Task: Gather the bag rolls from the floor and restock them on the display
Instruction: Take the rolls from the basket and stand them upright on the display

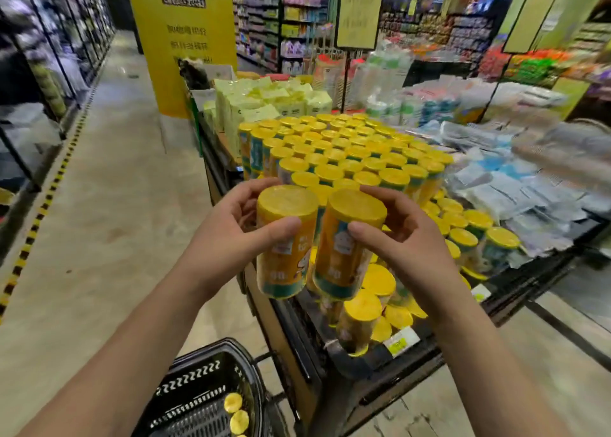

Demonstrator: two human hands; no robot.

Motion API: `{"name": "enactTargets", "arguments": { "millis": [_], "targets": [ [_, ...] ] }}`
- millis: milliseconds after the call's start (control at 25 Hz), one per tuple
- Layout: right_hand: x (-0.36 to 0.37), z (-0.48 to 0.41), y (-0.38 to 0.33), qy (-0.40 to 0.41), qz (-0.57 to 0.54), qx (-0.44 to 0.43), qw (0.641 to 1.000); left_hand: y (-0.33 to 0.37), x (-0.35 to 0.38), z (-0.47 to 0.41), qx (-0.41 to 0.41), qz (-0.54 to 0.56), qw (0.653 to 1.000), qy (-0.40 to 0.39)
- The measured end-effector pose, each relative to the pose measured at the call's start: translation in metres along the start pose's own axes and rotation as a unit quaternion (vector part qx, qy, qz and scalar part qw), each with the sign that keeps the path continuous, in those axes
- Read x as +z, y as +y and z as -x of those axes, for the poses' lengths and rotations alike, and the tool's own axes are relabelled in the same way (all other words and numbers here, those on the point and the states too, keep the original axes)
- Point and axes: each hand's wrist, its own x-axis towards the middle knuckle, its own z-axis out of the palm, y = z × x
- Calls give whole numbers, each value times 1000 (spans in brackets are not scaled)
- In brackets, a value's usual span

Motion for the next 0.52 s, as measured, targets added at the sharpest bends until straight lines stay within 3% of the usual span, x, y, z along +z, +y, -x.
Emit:
{"name": "enactTargets", "arguments": {
  "millis": [280, 520],
  "targets": [
    [-114, -25, 27, -76, -3, -46, 996, 1, 115, 1, -26, -47, 993, 104],
    [-139, -37, 34, -133, -5, -46, 990, 17, 159, 8, -42, -90, 979, 177]
  ]
}}
